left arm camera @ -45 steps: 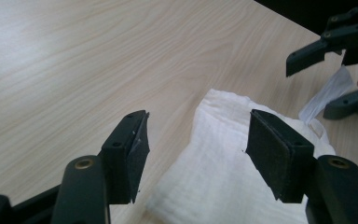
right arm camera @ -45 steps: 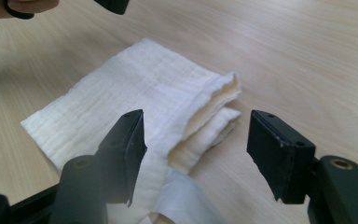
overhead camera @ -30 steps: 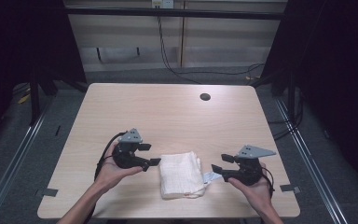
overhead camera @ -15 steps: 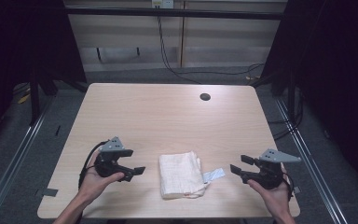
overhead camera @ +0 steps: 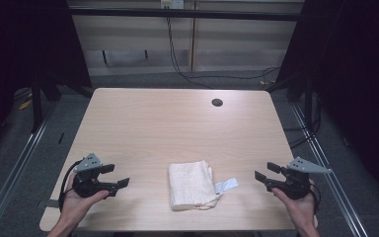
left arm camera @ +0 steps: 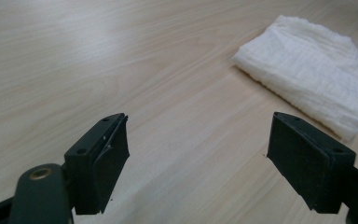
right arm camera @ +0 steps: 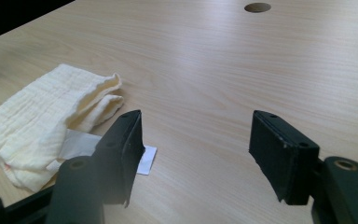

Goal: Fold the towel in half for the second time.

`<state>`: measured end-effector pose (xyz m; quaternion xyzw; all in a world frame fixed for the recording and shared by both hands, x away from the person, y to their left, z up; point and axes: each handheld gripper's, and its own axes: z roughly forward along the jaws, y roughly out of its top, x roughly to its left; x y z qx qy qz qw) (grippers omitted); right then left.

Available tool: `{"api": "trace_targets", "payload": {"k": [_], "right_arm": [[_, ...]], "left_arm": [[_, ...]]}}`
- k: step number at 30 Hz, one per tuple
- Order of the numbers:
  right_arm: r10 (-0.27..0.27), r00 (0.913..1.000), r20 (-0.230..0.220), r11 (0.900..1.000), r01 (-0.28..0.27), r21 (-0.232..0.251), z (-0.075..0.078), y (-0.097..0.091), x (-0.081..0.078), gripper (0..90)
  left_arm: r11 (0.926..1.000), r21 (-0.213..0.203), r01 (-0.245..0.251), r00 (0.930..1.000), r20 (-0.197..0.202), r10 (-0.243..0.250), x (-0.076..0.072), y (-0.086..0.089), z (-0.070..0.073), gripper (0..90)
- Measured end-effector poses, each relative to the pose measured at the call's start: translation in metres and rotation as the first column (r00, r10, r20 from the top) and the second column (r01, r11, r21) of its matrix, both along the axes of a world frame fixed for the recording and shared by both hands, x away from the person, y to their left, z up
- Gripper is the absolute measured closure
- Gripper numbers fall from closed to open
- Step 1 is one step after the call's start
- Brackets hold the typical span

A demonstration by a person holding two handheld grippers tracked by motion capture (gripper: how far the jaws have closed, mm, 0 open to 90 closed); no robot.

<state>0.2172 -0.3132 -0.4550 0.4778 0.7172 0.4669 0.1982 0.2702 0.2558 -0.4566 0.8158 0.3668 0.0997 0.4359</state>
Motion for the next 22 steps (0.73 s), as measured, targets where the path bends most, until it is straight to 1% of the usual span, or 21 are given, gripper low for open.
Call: {"api": "trace_targets", "payload": {"k": [1, 2, 3, 4, 5, 6, 8, 9, 10, 11, 12, 13, 14, 15, 16, 17, 18, 19, 20, 21, 22], "right_arm": [[-0.011, 0.9999, 0.0, 0.9999, 0.011, 0.008, -0.002, -0.004, 0.0, 34.1], [-0.011, 0.9999, 0.0, 0.9999, 0.011, 0.008, -0.002, -0.004, 0.0, 34.1], [-0.016, 0.9999, 0.001, 0.9998, 0.016, 0.011, -0.003, -0.005, 0.0, 33.7], [-0.027, 0.9996, 0.001, 0.9995, 0.027, 0.014, -0.005, -0.008, -0.001, 33.6], [-0.032, 0.9995, -0.002, 0.9993, 0.032, 0.019, -0.006, -0.009, -0.001, 33.6], [-0.047, 0.9989, -0.002, 0.9987, 0.047, 0.018, -0.008, -0.012, -0.004, 33.4], [-0.051, 0.9987, 0.001, 0.9985, 0.051, 0.021, -0.009, -0.014, -0.004, 33.4], [-0.058, 0.9983, -0.002, 0.998, 0.058, 0.026, -0.01, -0.015, -0.005, 33.4], [-0.066, 0.9978, -0.002, 0.9976, 0.066, 0.023, -0.011, -0.016, -0.006, 33.4], [-0.075, 0.9972, -0.001, 0.9969, 0.075, 0.023, -0.012, -0.016, -0.007, 33.5], [-0.096, 0.9951, 0.019, 0.9948, 0.096, 0.034, -0.012, -0.015, -0.01, 33.5], [-0.094, 0.9954, 0.018, 0.9948, 0.094, 0.04, -0.012, -0.014, -0.01, 33.4], [-0.094, 0.9954, 0.018, 0.9948, 0.094, 0.04, -0.012, -0.014, -0.01, 33.4], [-0.094, 0.9955, 0.015, 0.9948, 0.093, 0.041, -0.012, -0.014, -0.01, 33.2], [-0.092, 0.9957, 0.012, 0.995, 0.092, 0.039, -0.013, -0.013, -0.01, 32.9], [-0.08, 0.9968, 0.004, 0.9962, 0.08, 0.033, -0.014, -0.012, -0.008, 32.6], [-0.08, 0.9968, 0.004, 0.9962, 0.08, 0.033, -0.014, -0.012, -0.008, 32.6], [-0.08, 0.9968, 0.004, 0.9964, 0.08, 0.028, -0.014, -0.012, -0.008, 32.6], [-0.075, 0.9972, 0.004, 0.9966, 0.075, 0.033, -0.015, -0.011, -0.008, 32.4], [-0.075, 0.9972, 0.005, 0.9967, 0.075, 0.033, -0.015, -0.01, -0.007, 32.0], [-0.068, 0.9977, 0.004, 0.9973, 0.067, 0.029, -0.015, -0.01, -0.006, 31.9]], "left_arm": [[0.9999, 0.003, -0.013, 0.9999, 0.007, 0.013, -0.003, 0.002, -0.002, 19.9], [0.9998, -0.004, -0.02, 0.9997, 0.013, 0.02, -0.005, 0.004, -0.003, 19.9], [0.9997, -0.018, -0.018, 0.9998, 0.008, 0.018, -0.007, 0.007, -0.005, 19.9], [0.9996, -0.018, -0.019, 0.9998, 0.004, 0.019, -0.008, 0.009, -0.006, 19.9], [0.9996, -0.02, -0.021, 0.9997, 0.009, 0.021, -0.011, 0.012, -0.007, 19.7], [0.9997, -0.019, -0.017, 0.9997, 0.016, 0.017, -0.014, 0.014, -0.007, 17.9], [0.9997, -0.022, -0.012, 0.9998, 0.016, 0.012, -0.015, 0.015, -0.007, 17.4], [0.9993, -0.037, -0.001, 1.0, 0.008, 0.001, -0.014, 0.017, -0.008, 15.8], [0.999, -0.044, 0.001, 1.0, 0.002, 0.0, -0.014, 0.017, -0.009, 15.9], [0.999, -0.045, -0.005, 0.9999, -0.011, 0.005, -0.015, 0.016, -0.012, 15.8], [0.9998, -0.022, 0.002, 1.0, -0.003, -0.002, -0.016, 0.015, -0.013, 15.8], [0.9999, -0.004, 0.012, 0.9999, 0.002, -0.012, -0.017, 0.014, -0.014, 15.9], [0.9998, -0.001, 0.019, 0.9998, 0.0, -0.019, -0.017, 0.014, -0.015, 15.9], [0.9998, -0.014, 0.013, 0.9999, -0.001, -0.013, -0.017, 0.015, -0.015, 15.9], [0.9999, -0.011, 0.007, 1.0, 0.003, -0.007, -0.017, 0.016, -0.015, 15.8], [0.9999, -0.001, -0.011, 0.9997, 0.023, 0.011, -0.017, 0.017, -0.014, 16.0], [0.9999, -0.001, -0.011, 0.9997, 0.023, 0.011, -0.017, 0.017, -0.014, 16.1], [0.9997, -0.017, -0.017, 0.9996, 0.022, 0.017, -0.017, 0.019, -0.014, 16.1], [0.9994, -0.023, -0.026, 0.9995, 0.019, 0.026, -0.016, 0.019, -0.015, 16.1], [0.999, -0.02, -0.041, 0.999, 0.019, 0.041, -0.015, 0.019, -0.015, 16.1], [0.9989, -0.016, -0.043, 0.9988, 0.021, 0.044, -0.014, 0.019, -0.015, 16.1]]}}
